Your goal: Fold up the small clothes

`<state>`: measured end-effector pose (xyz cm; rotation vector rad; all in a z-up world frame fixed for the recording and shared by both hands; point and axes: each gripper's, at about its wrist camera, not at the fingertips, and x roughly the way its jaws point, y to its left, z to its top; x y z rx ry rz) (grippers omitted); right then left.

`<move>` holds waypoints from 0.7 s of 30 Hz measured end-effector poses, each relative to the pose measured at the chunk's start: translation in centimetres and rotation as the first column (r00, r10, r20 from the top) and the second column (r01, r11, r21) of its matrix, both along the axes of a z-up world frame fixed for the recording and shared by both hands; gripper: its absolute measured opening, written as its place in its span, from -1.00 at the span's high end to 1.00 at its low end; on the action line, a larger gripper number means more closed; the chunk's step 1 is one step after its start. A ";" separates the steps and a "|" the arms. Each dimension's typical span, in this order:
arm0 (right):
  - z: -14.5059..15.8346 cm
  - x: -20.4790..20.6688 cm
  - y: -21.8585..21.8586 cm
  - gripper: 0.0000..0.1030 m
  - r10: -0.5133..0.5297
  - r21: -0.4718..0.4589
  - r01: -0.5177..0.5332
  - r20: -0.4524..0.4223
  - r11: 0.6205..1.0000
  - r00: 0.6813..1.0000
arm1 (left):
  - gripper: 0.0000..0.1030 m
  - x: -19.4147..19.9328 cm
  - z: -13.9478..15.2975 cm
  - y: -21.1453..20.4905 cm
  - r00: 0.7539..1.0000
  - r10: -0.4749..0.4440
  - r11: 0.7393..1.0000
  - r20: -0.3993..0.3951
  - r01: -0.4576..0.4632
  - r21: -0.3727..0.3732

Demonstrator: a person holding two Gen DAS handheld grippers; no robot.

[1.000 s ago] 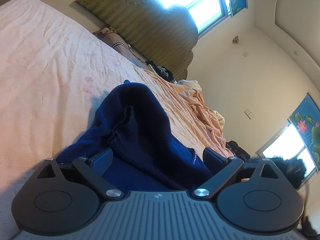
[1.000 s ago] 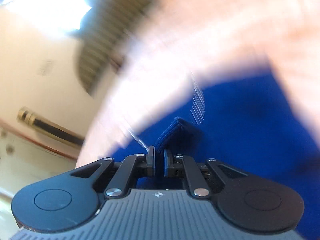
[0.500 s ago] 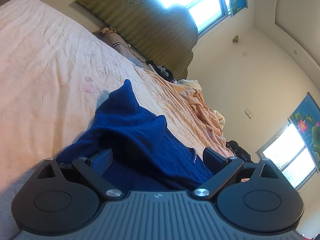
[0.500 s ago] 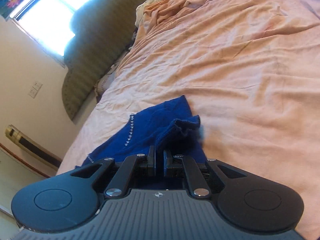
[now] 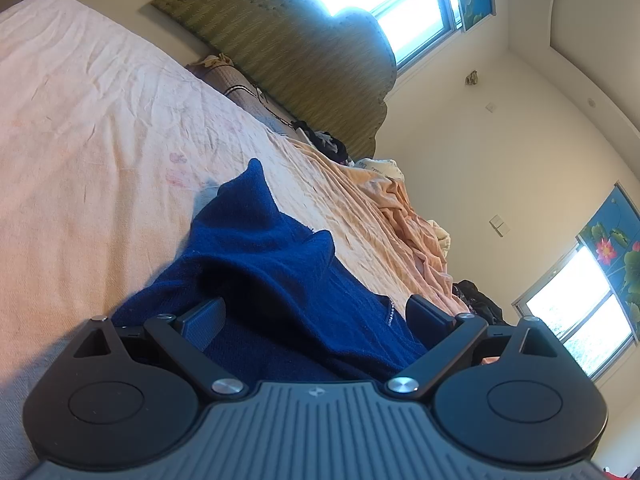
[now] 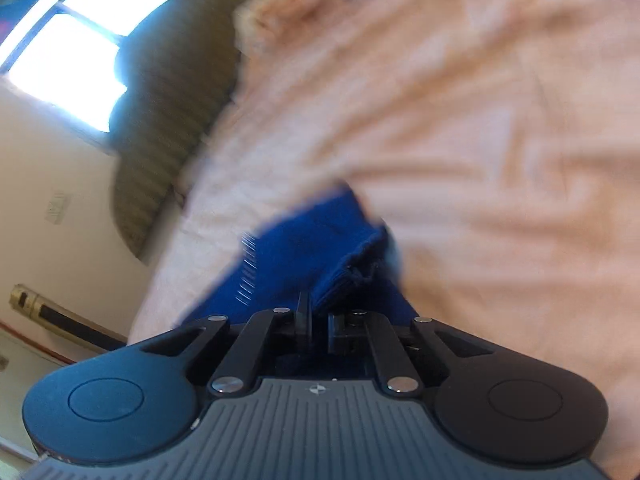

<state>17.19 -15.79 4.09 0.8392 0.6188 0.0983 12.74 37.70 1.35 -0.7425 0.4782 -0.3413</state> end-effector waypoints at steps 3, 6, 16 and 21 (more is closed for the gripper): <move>-0.1 -0.2 -1.2 0.80 -0.026 -0.130 0.026 0.000 0.991 1.000 | -0.90 0.0 0.0 0.0 1.000 -0.001 1.000 0.000 0.001 0.000; -2.5 -0.4 -2.2 0.78 -0.036 -0.135 0.025 -0.079 0.990 0.996 | -0.90 0.1 0.0 0.0 1.000 -0.002 1.000 0.000 0.002 -0.004; -1.9 -0.7 -2.0 0.43 -0.029 -0.097 0.022 -0.069 0.995 0.997 | -0.92 0.0 0.0 0.1 1.000 -0.004 1.000 0.002 0.004 -0.008; -1.9 -0.7 -2.6 0.42 -0.065 -0.103 0.056 -0.079 0.993 0.995 | -0.92 0.0 0.0 0.1 1.000 -0.004 1.000 0.002 0.004 -0.007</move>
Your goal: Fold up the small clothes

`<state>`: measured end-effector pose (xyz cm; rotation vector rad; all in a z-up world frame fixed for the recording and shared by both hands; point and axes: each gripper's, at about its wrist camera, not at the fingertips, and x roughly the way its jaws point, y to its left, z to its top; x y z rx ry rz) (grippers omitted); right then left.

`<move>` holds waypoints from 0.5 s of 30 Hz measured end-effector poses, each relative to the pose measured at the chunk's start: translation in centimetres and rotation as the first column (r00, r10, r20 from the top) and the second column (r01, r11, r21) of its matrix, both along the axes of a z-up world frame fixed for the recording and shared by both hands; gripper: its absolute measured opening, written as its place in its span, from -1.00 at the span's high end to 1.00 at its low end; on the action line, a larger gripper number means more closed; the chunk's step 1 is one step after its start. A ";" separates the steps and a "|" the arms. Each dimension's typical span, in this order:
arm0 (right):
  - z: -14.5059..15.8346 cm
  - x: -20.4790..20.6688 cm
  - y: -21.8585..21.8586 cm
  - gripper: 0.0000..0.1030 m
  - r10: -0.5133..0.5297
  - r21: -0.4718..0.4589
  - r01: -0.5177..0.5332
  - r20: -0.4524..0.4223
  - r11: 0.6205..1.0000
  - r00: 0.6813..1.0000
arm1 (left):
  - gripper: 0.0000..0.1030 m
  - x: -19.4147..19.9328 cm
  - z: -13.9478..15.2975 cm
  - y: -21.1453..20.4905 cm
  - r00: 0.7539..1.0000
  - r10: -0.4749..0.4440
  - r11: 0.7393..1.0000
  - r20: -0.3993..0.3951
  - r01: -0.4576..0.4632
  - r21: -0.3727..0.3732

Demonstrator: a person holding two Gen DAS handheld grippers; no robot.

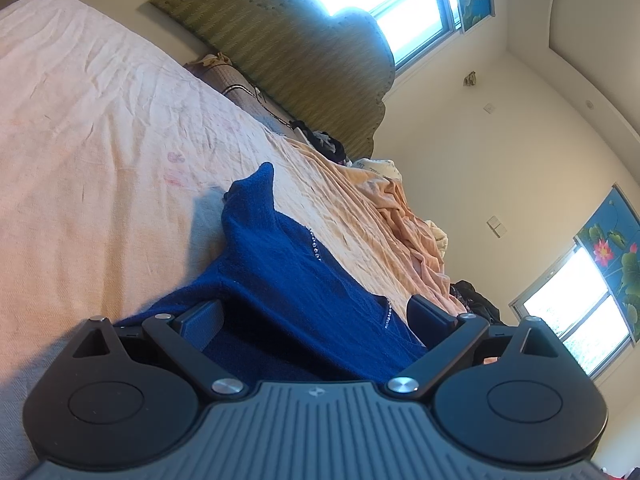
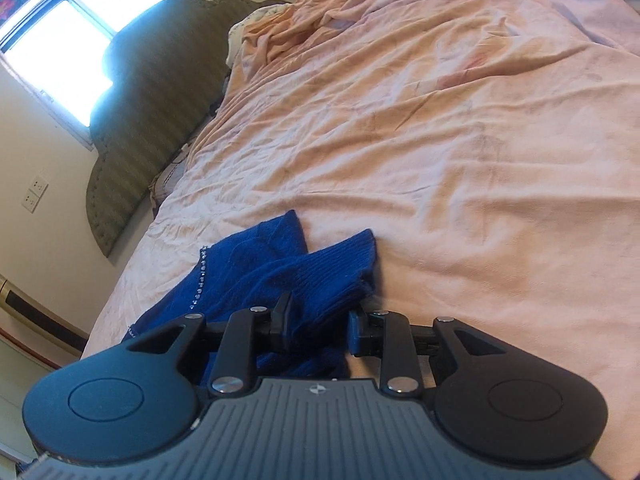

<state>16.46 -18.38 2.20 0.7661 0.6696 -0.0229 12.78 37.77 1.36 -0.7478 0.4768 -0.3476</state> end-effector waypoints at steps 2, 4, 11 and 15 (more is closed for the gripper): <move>-0.1 0.1 -0.1 0.42 -0.002 0.001 0.002 -0.006 1.000 1.000 | -0.92 0.0 0.0 0.0 1.000 0.000 1.000 0.000 0.000 0.000; 0.2 0.0 -0.1 0.42 -0.012 -0.010 0.012 0.000 1.000 1.000 | -0.92 0.0 0.0 0.0 1.000 0.000 1.000 0.000 0.000 0.000; 3.0 -5.0 2.4 0.14 0.032 -0.057 -0.024 0.153 0.998 0.988 | -0.92 0.0 0.0 0.0 1.000 0.001 1.000 -0.001 -0.001 0.002; 3.0 -6.9 8.1 -0.08 0.247 -0.181 -0.224 0.117 0.958 0.962 | -0.92 0.0 0.0 -0.2 1.000 0.000 1.000 -0.004 0.000 0.021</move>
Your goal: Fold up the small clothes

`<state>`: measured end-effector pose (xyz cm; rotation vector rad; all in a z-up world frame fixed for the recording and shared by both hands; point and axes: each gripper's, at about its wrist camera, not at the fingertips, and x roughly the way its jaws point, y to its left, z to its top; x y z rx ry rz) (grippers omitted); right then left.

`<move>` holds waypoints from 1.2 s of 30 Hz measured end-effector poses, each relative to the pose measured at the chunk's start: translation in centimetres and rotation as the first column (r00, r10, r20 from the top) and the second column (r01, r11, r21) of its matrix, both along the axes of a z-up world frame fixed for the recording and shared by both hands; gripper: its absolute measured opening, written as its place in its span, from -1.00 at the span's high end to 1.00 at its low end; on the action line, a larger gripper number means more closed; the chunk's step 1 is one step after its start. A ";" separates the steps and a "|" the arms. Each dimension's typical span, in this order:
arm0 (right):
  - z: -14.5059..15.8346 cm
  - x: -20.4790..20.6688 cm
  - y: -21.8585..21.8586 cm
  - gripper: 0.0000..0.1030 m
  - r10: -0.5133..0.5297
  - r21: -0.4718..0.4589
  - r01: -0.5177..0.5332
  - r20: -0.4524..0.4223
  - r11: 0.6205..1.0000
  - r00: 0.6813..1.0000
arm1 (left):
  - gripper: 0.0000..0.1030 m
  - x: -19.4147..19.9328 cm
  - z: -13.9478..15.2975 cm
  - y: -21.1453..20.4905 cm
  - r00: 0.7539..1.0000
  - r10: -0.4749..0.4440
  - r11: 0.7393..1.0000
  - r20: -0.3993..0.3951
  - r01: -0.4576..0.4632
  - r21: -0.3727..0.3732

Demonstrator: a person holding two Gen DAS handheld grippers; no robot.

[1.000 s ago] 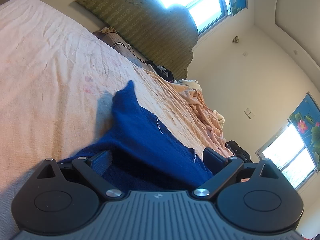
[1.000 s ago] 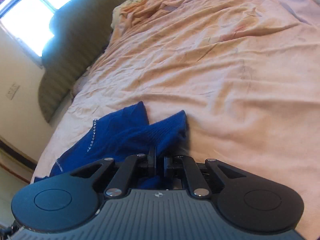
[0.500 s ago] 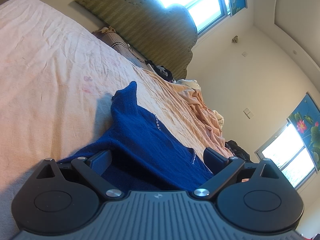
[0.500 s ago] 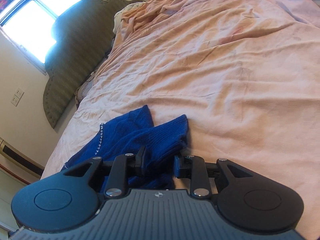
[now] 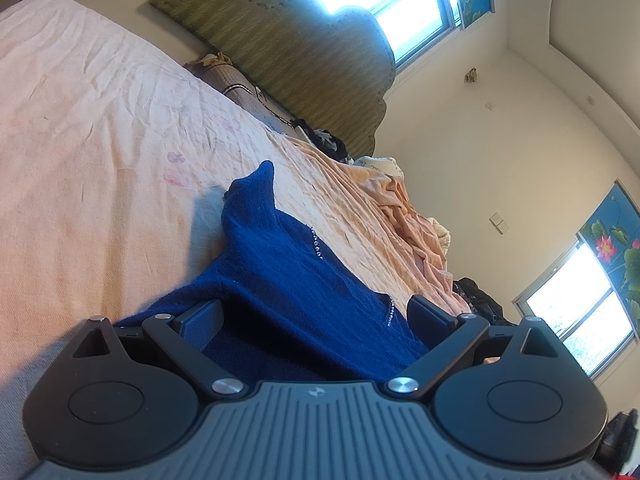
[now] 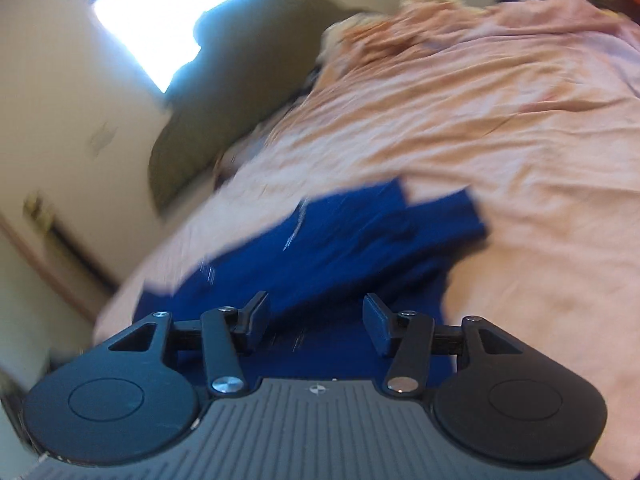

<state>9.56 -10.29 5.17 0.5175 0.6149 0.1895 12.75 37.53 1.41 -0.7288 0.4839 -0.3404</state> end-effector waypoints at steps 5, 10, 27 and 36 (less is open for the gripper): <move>-2.4 -2.0 5.2 -0.19 0.077 -0.306 -0.084 -0.032 0.948 0.996 | -0.92 0.4 0.5 -1.1 0.999 -0.018 0.994 -0.044 0.023 0.106; -1.1 -7.4 7.0 -0.23 0.136 -0.463 -0.117 0.007 0.879 0.991 | -0.92 -2.2 2.3 -2.5 0.984 -0.123 0.940 -0.127 0.156 0.305; -1.3 -13.7 7.2 -0.53 0.201 -0.479 -0.228 -0.107 0.848 0.974 | -1.00 -10.7 2.0 -6.5 0.962 -0.221 0.677 -0.160 0.269 0.685; 1.5 -9.2 9.0 -0.53 0.146 -0.422 -0.144 -0.029 0.895 0.989 | -1.00 -8.6 2.8 -7.9 0.957 -0.173 0.662 -0.235 0.289 0.691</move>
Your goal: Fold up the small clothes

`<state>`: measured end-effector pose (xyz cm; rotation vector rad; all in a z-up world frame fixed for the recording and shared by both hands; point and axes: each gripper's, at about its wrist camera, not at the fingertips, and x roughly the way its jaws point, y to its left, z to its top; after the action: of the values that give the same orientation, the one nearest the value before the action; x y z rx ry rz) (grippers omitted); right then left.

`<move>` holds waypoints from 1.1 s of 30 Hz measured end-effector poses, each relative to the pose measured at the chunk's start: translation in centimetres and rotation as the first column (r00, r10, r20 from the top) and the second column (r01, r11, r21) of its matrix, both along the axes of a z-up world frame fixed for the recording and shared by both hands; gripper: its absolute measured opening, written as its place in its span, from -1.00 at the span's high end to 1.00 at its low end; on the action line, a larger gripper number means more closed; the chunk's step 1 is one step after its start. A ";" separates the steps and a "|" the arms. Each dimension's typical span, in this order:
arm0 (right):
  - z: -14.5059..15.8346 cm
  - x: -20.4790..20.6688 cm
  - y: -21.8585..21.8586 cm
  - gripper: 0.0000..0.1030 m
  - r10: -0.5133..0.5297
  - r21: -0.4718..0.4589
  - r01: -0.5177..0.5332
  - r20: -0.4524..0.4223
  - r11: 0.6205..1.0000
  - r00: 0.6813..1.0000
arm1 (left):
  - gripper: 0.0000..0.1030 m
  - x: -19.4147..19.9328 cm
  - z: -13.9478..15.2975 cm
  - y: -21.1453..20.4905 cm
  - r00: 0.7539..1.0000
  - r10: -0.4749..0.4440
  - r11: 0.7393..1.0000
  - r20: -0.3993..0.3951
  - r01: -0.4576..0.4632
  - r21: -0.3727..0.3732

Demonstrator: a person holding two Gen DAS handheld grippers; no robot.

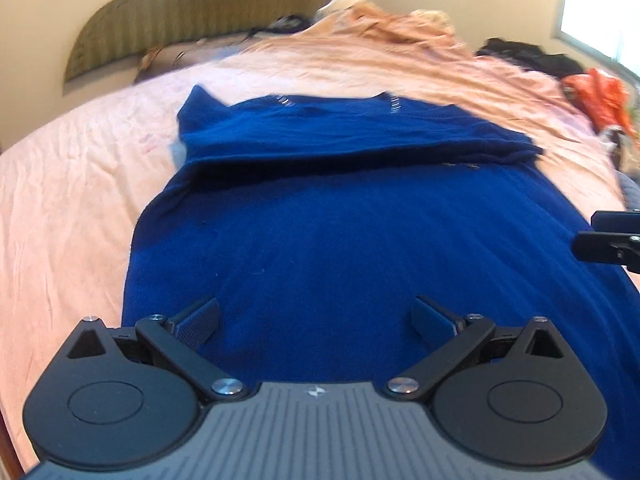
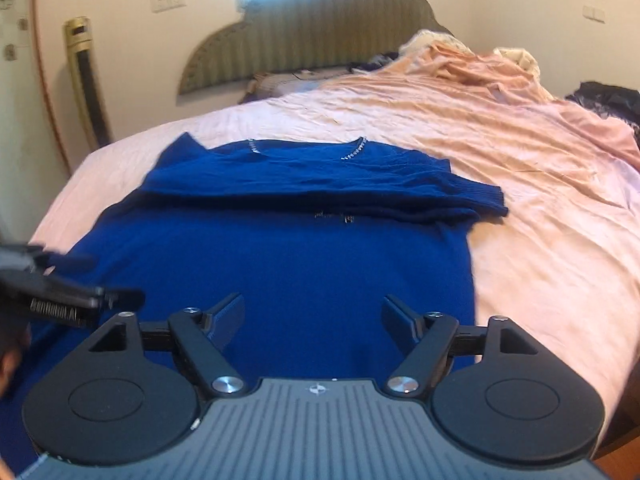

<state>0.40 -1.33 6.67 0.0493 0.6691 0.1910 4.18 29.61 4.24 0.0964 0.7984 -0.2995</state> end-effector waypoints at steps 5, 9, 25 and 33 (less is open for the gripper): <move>-3.0 0.8 2.1 -0.63 -0.043 -0.084 0.037 -0.070 0.996 0.997 | -1.00 -1.8 -0.3 -1.1 1.000 -0.005 0.998 0.021 0.004 0.061; -3.8 -3.5 1.9 -0.90 -0.057 -0.085 0.056 -0.016 0.995 0.998 | -1.00 -5.1 -0.7 0.2 0.999 -0.004 0.999 0.053 0.002 0.041; -4.6 -8.0 1.6 -1.00 -0.075 -0.083 0.076 0.023 0.994 0.997 | -1.00 -6.1 -0.9 0.5 0.996 0.024 0.999 0.082 -0.027 0.034; -4.7 -8.0 1.6 -1.00 -0.073 -0.082 0.075 0.031 0.994 0.997 | -1.00 -6.2 -0.9 0.5 0.996 0.028 0.999 0.084 -0.031 0.031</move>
<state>-7.57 0.29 1.94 -0.0088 0.6454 0.0920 -1.99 30.15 3.38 0.1269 0.7213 -0.2527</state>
